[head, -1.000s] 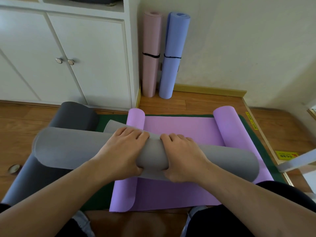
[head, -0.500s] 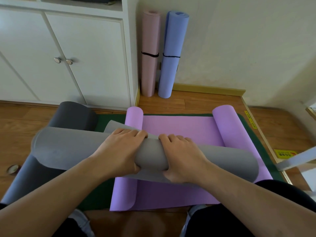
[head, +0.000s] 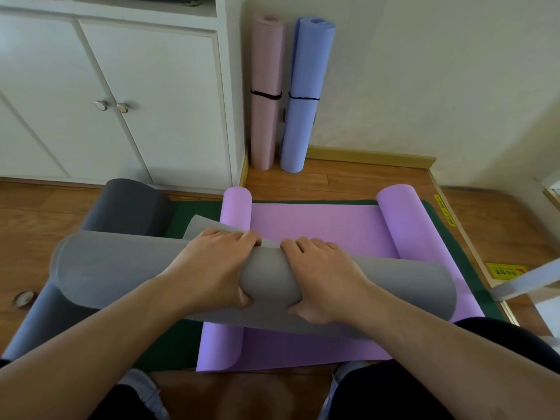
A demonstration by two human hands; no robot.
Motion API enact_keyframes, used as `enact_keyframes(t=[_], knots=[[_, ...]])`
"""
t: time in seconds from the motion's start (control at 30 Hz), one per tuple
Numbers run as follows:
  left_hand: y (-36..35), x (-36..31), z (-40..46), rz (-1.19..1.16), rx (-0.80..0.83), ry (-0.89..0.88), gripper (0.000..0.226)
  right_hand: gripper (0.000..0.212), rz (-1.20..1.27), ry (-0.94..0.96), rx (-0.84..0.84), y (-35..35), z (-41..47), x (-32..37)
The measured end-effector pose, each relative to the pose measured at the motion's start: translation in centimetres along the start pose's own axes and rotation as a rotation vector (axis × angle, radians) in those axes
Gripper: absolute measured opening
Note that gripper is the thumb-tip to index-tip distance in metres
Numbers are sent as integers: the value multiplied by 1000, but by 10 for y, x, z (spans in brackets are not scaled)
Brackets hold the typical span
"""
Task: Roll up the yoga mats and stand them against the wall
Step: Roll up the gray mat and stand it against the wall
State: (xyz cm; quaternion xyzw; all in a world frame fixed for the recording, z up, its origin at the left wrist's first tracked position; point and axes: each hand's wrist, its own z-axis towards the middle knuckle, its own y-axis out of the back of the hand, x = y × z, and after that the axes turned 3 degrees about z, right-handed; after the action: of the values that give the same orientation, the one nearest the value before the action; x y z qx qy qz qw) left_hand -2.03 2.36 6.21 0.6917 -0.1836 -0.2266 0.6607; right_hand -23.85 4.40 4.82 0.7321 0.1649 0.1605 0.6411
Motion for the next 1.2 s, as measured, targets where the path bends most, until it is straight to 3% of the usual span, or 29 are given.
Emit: enact_keyframes(t=[0.1,0.27,0.53,0.67,0.87,0.93,1.1,1.2], knots=[[-2,-1,-3,9,-2,-16,75,75,42,-4,-12,4,0,-1],[-13,-9,1,222,13,5,97,69,91,-28,1,8,0,-5],[-3,3,1,11,19,27,75,102,20,-12,30,9,-1,-2],[0,3,-2,28,48,15,75,78,32,2,-14,8,0,-1],[-13,-9,-1,213,14,28,90,66,84,-30,-18,14,1,-7],[-14,-5,2,175,-10,26,82,69,98,-33,-20,13,0,-5],[-8,5,5,92,-10,9,71,107,32,-50,33,12,-1,-6],[-5,6,2,62,36,5,72,88,28,-32,19,9,0,-2]])
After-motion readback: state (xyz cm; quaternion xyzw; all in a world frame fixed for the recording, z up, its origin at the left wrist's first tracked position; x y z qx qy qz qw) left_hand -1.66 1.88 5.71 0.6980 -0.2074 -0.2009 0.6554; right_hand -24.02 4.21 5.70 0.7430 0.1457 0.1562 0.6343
